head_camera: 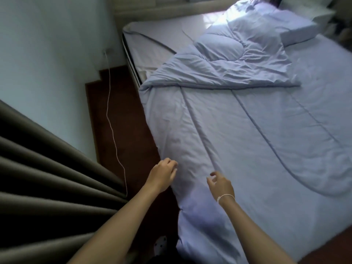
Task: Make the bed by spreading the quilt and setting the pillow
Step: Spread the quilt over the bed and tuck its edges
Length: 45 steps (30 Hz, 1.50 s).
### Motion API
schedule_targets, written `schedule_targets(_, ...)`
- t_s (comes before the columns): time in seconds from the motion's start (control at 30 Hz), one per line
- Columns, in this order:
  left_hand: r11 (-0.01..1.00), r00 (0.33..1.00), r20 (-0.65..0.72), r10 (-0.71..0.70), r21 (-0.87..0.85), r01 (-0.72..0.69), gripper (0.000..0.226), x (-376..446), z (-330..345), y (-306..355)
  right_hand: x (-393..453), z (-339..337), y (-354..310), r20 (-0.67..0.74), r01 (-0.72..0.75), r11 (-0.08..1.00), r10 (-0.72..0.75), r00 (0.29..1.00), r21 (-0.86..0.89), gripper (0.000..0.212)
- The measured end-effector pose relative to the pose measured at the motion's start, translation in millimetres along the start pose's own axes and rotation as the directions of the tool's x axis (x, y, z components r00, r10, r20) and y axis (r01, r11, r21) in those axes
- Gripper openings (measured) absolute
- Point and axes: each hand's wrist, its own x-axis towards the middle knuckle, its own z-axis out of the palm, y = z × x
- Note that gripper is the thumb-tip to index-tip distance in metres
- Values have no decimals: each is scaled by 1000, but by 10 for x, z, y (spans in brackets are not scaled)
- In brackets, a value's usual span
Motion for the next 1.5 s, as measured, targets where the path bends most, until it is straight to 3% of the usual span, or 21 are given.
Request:
schedule_targets(0.2, 999, 991, -128, 39, -28, -43, 35, 488, -589, -324, 125, 118, -727, -78, 138, 990, -137, 987, 5, 61)
schedule_targets(0.47, 983, 984, -152, 92, -143, -114, 43, 1433, -1057, -541, 745, 66, -1414, -209, 246, 959, -214, 954, 138, 68)
schedule_targets(0.73, 986, 984, -90, 152, -53, -157, 37, 2766, -1756, -1103, 2051, -10, -1870, -137, -6, 981, 34, 990, 194, 62)
schedule_targets(1.13, 979, 980, -58, 189, -70, -193, 37, 4389, -2522, -1832, 3764, -105, -3277, -165, -84, 927, 154, 974, 365, 60)
schedule_targets(1.3, 977, 978, 36, 205, -62, -203, 35, 5080, -2644, -2309, 4497, -182, -3342, -221, -240, 856, 371, 902, 457, 78)
schedule_targets(1.4, 979, 973, 111, 203, -11, -203, 37, 5609, -2755, -2617, 4965, -214, -3403, -205, -389, 850, 477, 855, 355, 98)
schedule_targets(1.5, 958, 946, 170, 277, 22, -284, 39, 6238, -2896, -2780, 5446, -151, -3549, -181, -554, 763, 628, 757, 333, 108)
